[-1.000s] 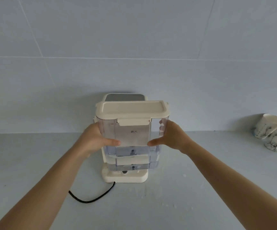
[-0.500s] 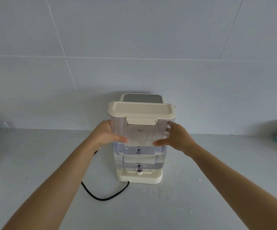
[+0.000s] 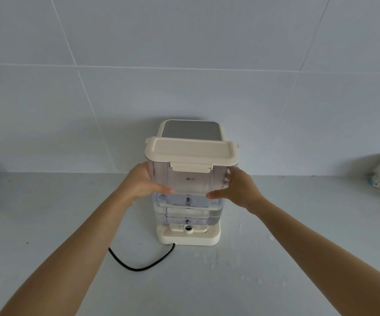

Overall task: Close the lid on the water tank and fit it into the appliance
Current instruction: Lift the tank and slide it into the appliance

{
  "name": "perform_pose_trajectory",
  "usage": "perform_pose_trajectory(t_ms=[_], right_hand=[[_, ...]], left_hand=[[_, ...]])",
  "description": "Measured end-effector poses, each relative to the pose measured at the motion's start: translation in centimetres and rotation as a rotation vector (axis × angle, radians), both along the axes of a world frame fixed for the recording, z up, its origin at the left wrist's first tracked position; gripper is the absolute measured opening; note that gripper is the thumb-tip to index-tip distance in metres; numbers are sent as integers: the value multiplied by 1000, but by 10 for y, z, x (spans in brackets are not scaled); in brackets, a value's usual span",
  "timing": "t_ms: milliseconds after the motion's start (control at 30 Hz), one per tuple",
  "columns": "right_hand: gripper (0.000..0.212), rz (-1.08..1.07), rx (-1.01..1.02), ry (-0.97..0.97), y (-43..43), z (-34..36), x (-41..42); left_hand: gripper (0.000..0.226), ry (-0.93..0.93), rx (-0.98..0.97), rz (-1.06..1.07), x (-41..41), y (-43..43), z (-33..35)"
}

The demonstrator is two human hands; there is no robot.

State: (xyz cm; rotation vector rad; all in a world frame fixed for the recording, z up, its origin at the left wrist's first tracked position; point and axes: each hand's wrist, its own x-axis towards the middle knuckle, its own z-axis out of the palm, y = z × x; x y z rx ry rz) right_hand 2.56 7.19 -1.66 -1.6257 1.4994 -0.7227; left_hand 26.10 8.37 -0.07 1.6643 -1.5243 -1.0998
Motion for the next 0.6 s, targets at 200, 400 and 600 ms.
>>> perform_pose_trajectory(t_ms=[200,400,600], right_hand=[[83,-5,8,25,2,-4,1],[89,-7,28,44,4,-10,1],[93,-15,49,64,4,-22,1]], left_hand=[[63,48,6,7,1,1,-10],[74,31,2,-22,2,1,-21],[67,-22,-25,-1,1,3,-30]])
